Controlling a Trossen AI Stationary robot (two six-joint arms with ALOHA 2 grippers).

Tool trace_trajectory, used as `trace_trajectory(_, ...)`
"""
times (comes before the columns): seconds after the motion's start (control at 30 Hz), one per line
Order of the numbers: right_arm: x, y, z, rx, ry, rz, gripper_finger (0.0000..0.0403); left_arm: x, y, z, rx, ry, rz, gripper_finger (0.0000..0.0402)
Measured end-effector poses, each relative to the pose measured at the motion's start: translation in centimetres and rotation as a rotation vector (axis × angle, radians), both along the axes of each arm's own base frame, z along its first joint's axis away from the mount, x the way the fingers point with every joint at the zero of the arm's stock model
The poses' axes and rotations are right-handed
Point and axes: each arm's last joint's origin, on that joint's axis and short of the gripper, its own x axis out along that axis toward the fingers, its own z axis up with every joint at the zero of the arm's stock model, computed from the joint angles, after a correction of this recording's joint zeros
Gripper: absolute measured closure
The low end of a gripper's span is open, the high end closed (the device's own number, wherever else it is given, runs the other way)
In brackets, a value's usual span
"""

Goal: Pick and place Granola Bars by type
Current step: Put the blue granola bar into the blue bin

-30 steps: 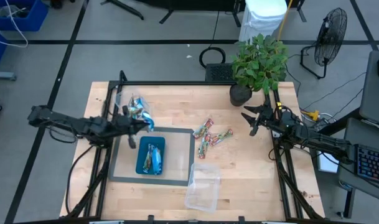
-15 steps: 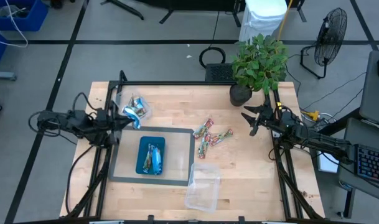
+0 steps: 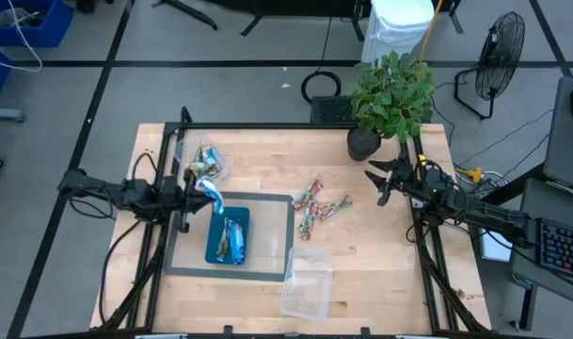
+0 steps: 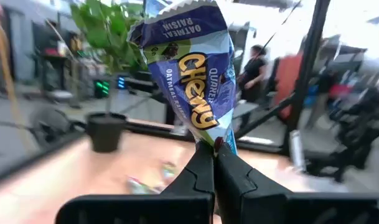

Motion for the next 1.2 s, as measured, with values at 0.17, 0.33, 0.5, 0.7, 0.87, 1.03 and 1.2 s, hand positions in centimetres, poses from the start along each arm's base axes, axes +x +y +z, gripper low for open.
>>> trace_trajectory(0.17,0.0,0.0,0.0,0.000,0.000,0.000,0.0243,0.4,-0.2,-1.9,-0.351,0.043,-0.064,0.0401)
trace_trajectory(0.33,0.0,0.0,0.0,0.000,0.000,0.000,0.0243,1.0,-0.3,-3.2,-0.534,0.173,-0.050,0.0401)
trace_trajectory(0.5,0.0,0.0,0.0,0.000,0.000,0.000,0.0243,1.7,-0.5,-4.4,-0.699,0.293,-0.009,0.0401)
trace_trajectory(0.7,0.0,0.0,0.0,0.000,0.000,0.000,0.0243,2.4,-0.7,-5.8,-0.803,0.413,0.065,0.0401)
trace_trajectory(0.87,0.0,0.0,0.0,0.000,0.000,0.000,0.0243,3.3,-1.0,-5.2,-0.807,0.487,0.112,0.0401)
trace_trajectory(1.03,0.0,0.0,0.0,0.000,0.000,0.000,0.0243,5.0,-1.8,-2.2,-0.755,0.622,0.159,0.0401)
trace_trajectory(1.2,0.0,0.0,0.0,0.000,0.000,0.000,0.0243,6.5,-3.3,2.2,-0.718,0.830,0.259,0.0401)
